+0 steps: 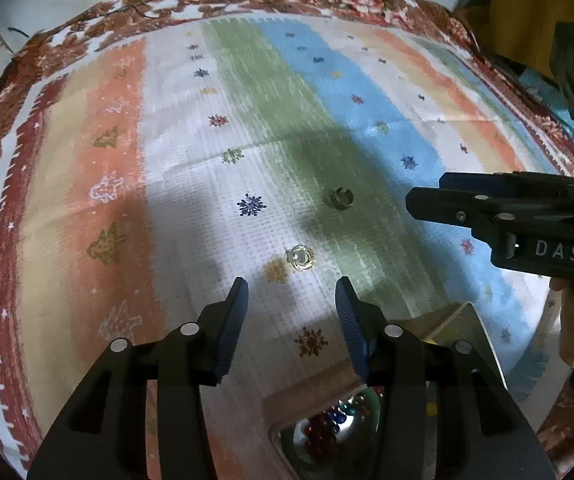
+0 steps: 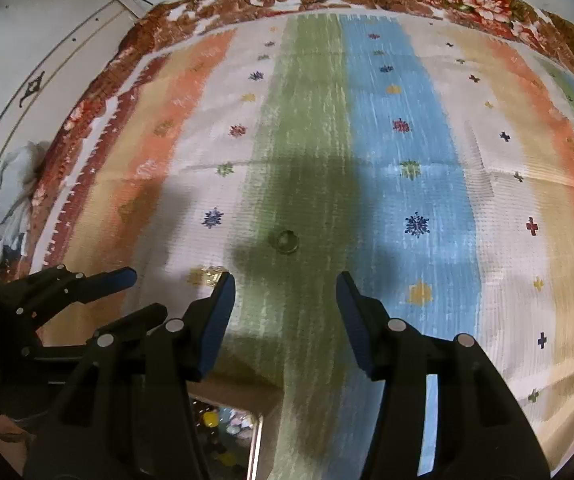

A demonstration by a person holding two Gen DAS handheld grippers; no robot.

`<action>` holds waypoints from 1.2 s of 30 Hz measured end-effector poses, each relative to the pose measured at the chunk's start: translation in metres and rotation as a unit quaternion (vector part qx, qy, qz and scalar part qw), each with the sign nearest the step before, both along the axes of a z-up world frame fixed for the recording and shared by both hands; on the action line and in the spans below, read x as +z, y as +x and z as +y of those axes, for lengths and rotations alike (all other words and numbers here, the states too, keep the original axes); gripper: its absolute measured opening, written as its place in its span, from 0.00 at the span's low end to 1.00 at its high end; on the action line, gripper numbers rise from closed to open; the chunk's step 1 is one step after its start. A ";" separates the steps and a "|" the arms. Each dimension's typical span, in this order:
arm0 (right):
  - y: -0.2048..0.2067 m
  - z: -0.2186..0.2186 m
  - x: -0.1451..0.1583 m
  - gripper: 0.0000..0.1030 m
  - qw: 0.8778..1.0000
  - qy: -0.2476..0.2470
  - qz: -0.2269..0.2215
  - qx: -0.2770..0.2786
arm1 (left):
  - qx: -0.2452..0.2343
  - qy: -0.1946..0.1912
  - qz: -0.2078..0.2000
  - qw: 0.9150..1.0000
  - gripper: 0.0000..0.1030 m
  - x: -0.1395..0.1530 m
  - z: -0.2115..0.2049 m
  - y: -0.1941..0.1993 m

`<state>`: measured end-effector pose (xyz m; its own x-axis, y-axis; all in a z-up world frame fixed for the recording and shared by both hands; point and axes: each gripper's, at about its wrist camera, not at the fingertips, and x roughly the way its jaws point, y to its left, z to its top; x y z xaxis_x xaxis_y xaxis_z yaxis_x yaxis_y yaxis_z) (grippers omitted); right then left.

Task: Organize jewelry
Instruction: 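Lower the right tool onto a small clear ring while the left tool grasps the other ring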

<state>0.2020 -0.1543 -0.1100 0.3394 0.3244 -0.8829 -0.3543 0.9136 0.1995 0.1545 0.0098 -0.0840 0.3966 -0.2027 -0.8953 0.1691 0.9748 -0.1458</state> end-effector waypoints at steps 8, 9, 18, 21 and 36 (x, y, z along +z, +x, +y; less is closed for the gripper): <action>0.027 0.004 -0.018 0.52 1.000 -0.016 0.019 -0.003 | -0.013 0.008 0.017 1.000 0.45 -0.014 -0.006 0.017; 0.029 0.004 -0.020 0.52 1.000 -0.015 0.023 -0.003 | -0.015 0.008 0.020 1.000 0.45 -0.015 -0.007 0.019; 0.045 0.013 -0.035 0.52 0.999 -0.020 0.046 0.001 | -0.028 0.020 0.037 0.999 0.46 -0.031 -0.015 0.035; 0.049 0.017 -0.039 0.52 0.998 -0.022 0.051 0.001 | -0.031 0.021 0.040 0.999 0.46 -0.031 -0.015 0.039; 0.062 0.035 -0.055 0.52 0.997 -0.043 0.061 0.013 | -0.081 0.048 0.065 0.993 0.40 -0.043 -0.023 0.055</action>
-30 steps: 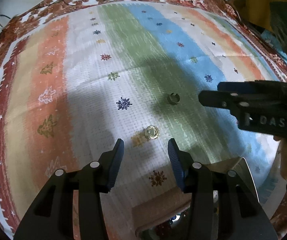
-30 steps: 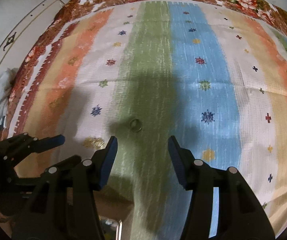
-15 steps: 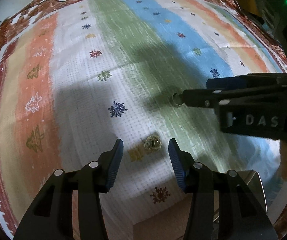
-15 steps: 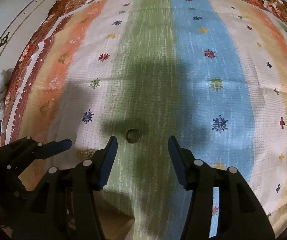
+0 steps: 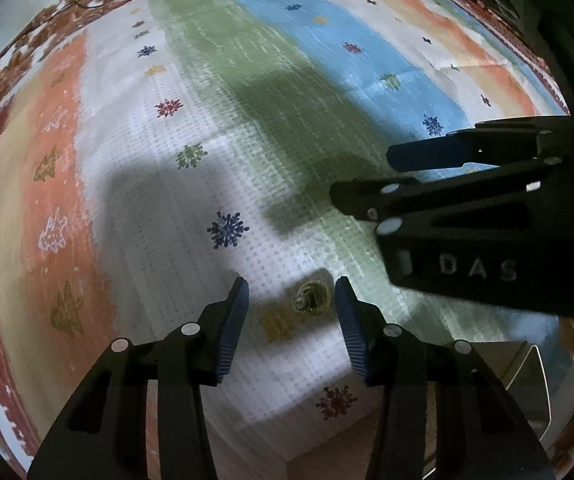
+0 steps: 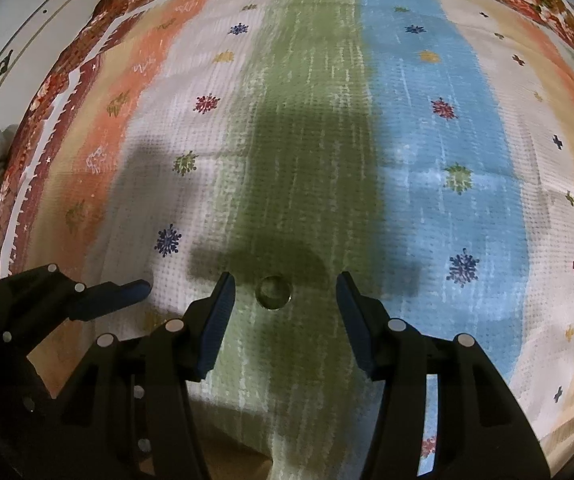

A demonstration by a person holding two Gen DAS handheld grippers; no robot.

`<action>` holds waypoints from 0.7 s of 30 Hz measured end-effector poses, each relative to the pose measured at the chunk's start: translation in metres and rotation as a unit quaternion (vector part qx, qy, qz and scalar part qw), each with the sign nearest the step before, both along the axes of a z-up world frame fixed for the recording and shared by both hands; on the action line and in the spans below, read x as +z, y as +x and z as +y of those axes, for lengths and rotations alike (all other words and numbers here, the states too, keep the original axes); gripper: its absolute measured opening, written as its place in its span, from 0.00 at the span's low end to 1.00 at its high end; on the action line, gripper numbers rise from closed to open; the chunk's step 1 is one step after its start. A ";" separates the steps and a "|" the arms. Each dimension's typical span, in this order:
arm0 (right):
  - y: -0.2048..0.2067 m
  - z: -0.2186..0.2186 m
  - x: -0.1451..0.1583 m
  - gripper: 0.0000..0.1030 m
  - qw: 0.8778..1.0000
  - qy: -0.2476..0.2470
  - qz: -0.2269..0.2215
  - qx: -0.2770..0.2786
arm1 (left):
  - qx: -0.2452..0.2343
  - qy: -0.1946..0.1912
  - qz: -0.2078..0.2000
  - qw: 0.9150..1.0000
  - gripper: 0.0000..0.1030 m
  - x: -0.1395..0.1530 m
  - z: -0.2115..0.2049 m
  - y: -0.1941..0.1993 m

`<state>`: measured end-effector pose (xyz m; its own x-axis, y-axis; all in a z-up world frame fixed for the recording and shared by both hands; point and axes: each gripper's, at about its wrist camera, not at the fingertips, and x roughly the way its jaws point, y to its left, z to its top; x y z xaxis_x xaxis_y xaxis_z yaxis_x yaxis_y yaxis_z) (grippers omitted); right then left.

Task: Organize jewelry
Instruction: 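Lower the right tool onto a small clear ring while the left tool grasps the other ring, then carry both held small rings up and over the silver tin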

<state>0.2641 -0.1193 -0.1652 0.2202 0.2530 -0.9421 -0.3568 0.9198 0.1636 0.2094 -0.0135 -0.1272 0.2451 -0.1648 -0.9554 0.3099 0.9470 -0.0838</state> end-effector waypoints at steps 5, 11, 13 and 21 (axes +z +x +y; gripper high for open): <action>0.000 0.002 -0.008 0.46 1.000 -0.007 0.004 0.004 | -0.014 0.009 0.006 1.000 0.37 -0.005 -0.003 0.003; 0.002 0.002 -0.010 0.23 1.000 -0.009 0.004 0.004 | -0.021 0.023 0.007 0.999 0.26 -0.010 -0.006 0.006; 0.001 0.003 -0.011 0.21 1.000 -0.012 0.002 0.009 | -0.022 0.026 0.005 0.999 0.23 -0.011 -0.006 0.006; -0.001 0.003 -0.007 0.20 1.000 0.001 0.007 0.016 | -0.011 0.013 0.005 1.000 0.14 -0.010 0.005 0.004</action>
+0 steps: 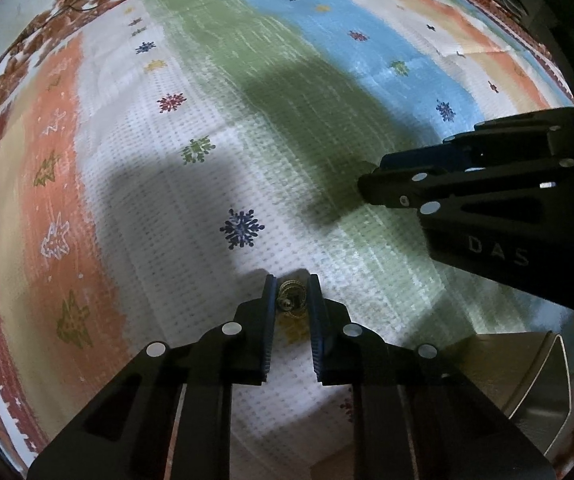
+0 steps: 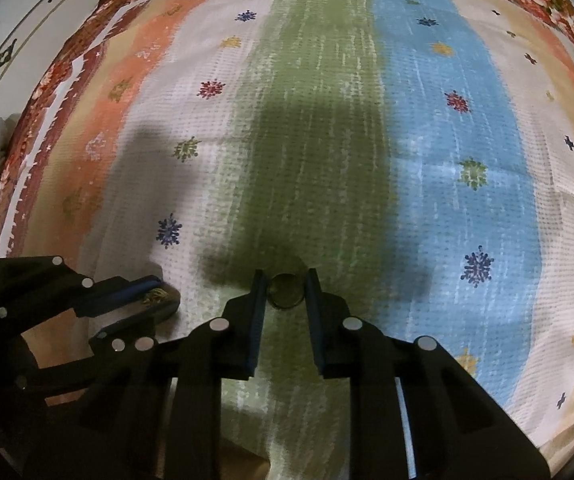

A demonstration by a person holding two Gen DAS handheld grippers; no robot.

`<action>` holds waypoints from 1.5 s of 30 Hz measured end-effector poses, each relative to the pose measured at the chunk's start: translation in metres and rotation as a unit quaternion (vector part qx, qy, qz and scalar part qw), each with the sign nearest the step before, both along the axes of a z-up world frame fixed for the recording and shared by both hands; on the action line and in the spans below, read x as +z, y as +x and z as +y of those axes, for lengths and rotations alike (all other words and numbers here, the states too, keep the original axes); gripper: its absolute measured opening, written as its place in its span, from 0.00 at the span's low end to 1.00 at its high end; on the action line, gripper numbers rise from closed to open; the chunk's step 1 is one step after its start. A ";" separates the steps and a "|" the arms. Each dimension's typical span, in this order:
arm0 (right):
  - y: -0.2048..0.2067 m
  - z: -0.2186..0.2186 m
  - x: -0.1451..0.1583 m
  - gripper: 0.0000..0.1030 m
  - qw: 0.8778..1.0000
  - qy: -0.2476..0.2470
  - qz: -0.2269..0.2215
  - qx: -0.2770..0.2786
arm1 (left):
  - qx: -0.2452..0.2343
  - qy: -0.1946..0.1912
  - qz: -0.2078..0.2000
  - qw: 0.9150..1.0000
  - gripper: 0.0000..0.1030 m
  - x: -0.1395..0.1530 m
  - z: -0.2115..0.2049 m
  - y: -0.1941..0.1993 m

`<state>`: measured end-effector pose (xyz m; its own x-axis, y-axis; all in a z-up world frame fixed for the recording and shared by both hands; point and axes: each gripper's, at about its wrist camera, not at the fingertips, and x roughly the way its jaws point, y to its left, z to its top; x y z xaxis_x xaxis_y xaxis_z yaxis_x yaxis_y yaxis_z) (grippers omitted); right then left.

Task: Organize jewelry
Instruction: 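Carry both held small rings up and over the silver tin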

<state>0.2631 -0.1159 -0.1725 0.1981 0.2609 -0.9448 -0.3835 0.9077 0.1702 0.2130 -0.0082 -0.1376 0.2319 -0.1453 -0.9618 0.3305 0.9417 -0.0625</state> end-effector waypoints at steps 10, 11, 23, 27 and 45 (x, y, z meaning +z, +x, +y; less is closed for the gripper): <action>-0.010 -0.006 0.021 0.20 1.000 0.014 -0.019 0.002 | 0.014 -0.020 -0.008 1.000 0.10 0.016 0.011 -0.009; -0.012 -0.007 0.023 0.20 1.000 0.015 -0.021 0.002 | 0.017 -0.024 -0.010 1.000 0.10 0.019 0.013 -0.010; -0.044 -0.012 0.054 0.20 0.998 0.035 -0.054 0.008 | 0.039 -0.061 -0.047 0.996 0.10 0.058 0.019 -0.039; -0.063 -0.014 0.069 0.20 0.996 0.047 -0.068 0.015 | 0.044 -0.083 -0.070 0.993 0.10 0.080 0.022 -0.055; -0.143 -0.033 0.107 0.20 0.988 0.104 -0.102 0.042 | 0.044 -0.139 -0.115 0.983 0.10 0.115 0.022 -0.122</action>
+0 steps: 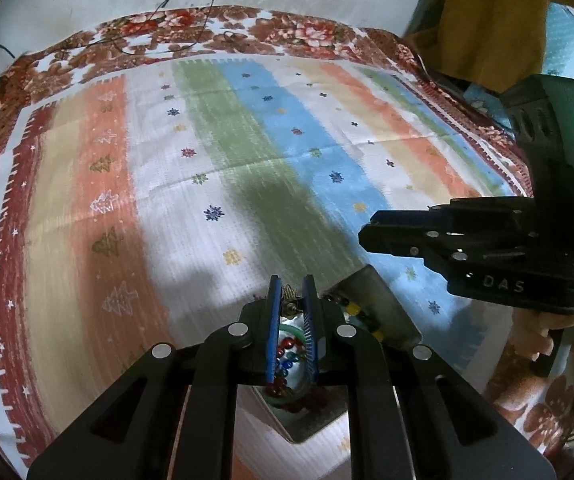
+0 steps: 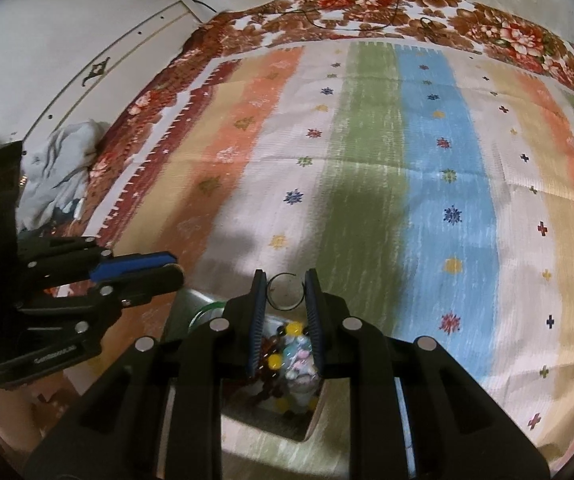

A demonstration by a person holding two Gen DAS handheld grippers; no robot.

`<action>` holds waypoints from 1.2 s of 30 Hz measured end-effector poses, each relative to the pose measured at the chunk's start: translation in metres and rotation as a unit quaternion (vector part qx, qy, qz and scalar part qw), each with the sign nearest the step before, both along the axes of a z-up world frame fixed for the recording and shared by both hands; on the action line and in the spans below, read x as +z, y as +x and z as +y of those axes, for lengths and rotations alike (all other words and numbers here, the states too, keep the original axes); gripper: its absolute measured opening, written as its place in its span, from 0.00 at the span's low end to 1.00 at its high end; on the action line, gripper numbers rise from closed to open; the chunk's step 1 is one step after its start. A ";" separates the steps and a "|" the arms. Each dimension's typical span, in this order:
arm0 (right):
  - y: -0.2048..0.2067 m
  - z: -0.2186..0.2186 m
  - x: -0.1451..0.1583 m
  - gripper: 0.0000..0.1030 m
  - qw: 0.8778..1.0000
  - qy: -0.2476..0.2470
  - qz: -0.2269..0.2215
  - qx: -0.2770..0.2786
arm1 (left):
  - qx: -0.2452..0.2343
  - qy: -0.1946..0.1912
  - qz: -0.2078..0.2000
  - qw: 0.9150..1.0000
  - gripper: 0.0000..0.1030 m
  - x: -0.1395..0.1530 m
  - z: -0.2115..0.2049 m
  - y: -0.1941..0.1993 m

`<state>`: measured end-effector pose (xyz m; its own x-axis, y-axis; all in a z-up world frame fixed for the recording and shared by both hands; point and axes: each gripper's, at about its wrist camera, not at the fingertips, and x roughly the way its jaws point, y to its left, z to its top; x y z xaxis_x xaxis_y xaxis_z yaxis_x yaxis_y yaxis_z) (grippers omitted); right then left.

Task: Organize jewelry
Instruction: 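Carry both held small rings up and over the silver tin, then open both tools to release the small rings into the tin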

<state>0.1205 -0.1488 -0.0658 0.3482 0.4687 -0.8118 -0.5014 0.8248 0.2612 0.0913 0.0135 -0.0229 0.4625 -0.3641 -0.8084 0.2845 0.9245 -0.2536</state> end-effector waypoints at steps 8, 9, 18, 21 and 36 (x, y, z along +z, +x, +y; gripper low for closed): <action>-0.025 -0.001 0.002 0.20 1.000 0.011 -0.003 0.017 | -0.003 -0.006 -0.001 1.000 0.10 -0.002 -0.002 -0.017; -0.028 -0.001 0.002 0.20 1.000 0.011 -0.002 0.018 | -0.003 -0.007 -0.001 1.000 0.10 -0.002 -0.003 -0.018; -0.041 -0.004 -0.002 0.20 1.000 0.015 0.003 0.023 | -0.005 0.001 0.004 1.000 0.10 -0.008 -0.010 -0.029; -0.040 -0.007 -0.003 0.21 1.000 0.014 0.005 0.015 | -0.004 0.006 0.006 1.000 0.12 -0.009 -0.010 -0.030; -0.046 -0.016 -0.003 0.37 1.000 0.021 0.005 0.008 | -0.001 0.009 0.000 1.000 0.30 -0.008 -0.008 -0.036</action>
